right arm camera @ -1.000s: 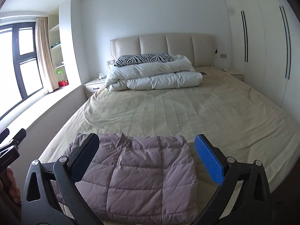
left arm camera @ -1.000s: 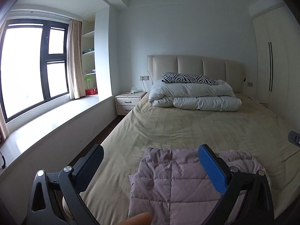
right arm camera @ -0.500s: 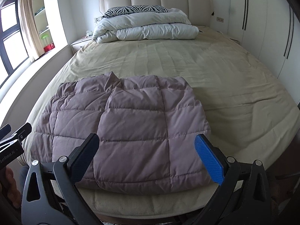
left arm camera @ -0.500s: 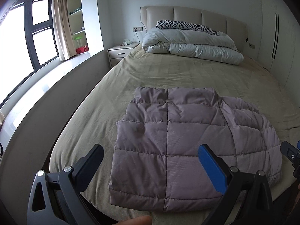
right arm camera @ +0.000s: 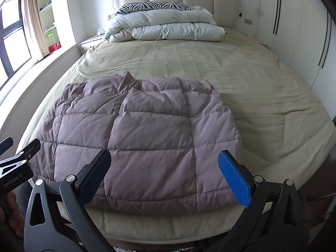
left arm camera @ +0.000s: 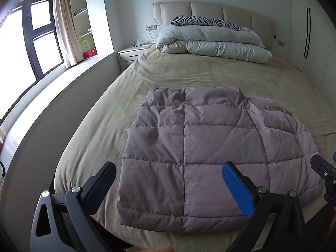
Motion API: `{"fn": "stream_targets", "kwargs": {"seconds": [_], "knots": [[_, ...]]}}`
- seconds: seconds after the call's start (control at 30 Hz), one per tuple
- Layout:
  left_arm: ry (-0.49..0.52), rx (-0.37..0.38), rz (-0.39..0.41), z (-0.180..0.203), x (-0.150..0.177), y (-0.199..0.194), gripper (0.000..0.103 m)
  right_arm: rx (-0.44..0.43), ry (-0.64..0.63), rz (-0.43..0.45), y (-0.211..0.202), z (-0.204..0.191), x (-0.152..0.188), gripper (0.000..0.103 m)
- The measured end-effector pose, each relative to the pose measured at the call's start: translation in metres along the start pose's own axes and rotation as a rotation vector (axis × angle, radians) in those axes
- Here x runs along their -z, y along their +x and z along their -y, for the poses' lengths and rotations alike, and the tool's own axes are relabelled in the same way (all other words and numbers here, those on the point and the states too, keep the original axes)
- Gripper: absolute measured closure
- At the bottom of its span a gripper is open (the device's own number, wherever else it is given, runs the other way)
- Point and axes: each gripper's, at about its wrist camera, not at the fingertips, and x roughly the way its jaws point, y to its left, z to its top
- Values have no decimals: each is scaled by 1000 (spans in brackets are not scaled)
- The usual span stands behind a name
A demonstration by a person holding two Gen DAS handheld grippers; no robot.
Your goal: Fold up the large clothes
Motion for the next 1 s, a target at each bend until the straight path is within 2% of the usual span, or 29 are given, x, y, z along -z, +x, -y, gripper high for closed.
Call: {"fn": "stream_targets", "kwargs": {"seconds": [1.0], "knots": [[16,-2,-27,4,8,7,0,-4,-5,-16,9,-1,6,0]]}}
